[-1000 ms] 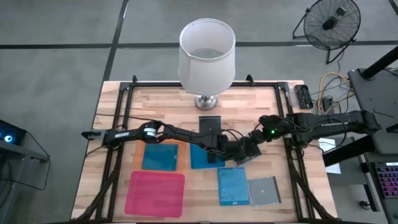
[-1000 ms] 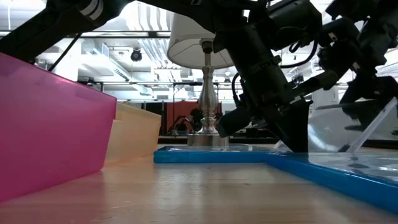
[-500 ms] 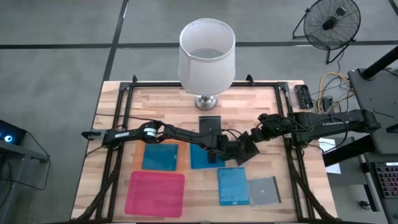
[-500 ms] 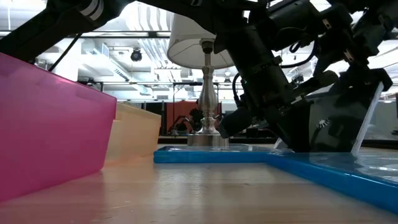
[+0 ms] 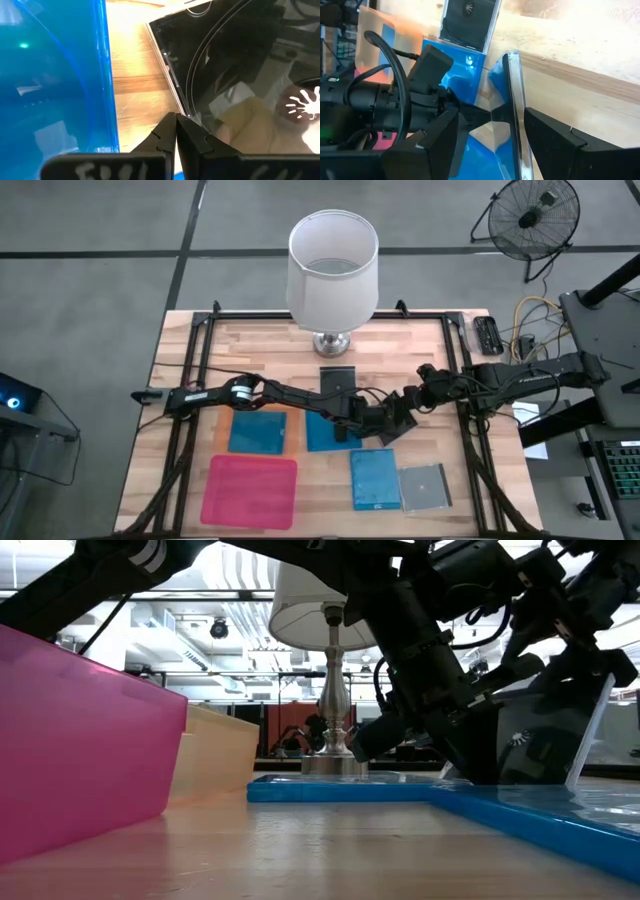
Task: Pick & place jewel cases by type
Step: Put the middle right black CD case into the pink bin
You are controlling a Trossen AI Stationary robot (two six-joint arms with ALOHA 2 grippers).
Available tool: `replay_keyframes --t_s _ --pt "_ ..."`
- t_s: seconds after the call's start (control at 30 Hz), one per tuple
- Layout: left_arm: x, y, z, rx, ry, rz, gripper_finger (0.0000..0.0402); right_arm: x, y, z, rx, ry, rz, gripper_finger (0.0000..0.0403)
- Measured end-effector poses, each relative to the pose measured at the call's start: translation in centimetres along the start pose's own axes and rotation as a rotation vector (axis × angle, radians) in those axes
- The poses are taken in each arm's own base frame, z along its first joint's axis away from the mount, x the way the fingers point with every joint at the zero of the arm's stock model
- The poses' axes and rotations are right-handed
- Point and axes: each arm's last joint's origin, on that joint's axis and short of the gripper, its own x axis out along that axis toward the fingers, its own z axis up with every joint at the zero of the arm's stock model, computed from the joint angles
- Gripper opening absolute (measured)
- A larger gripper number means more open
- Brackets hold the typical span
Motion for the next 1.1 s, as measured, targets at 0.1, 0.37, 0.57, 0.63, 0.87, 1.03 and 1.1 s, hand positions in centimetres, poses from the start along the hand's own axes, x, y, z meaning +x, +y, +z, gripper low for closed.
replay_keyframes --t_s 0.1,0.37,0.57,0.63,0.87,1.03,1.1 --pt "0.0 0.0 0.0 0.0 0.0 0.0 0.0 0.0 0.1 0.0 0.009 -0.005 0.004 0.0219" --pt "0.0 0.0 0.0 -0.001 -0.001 0.0 0.0 -0.1 0.2 -0.3 0.077 -0.068 0.007 0.0219" --pt "0.0 -0.1 0.1 -0.002 -0.012 -0.006 0.0 -0.2 0.3 -0.9 0.128 -0.148 0.015 0.0219" --pt "0.0 -0.1 0.2 -0.003 -0.014 -0.006 0.0 -0.3 0.3 -1.1 0.156 -0.173 0.02 0.0219" --pt "0.0 -0.1 0.2 -0.003 -0.014 -0.006 0.0 0.3 0.2 -1.8 0.238 -0.24 0.006 0.0219" --pt "0.0 -0.1 0.2 0.0 -0.014 -0.009 0.0 1.0 0.7 -2.4 0.229 -0.19 -0.016 0.0219" --pt "0.0 -0.2 0.4 0.003 -0.012 -0.013 0.0 1.4 0.6 -2.6 0.192 -0.16 -0.051 0.0219"
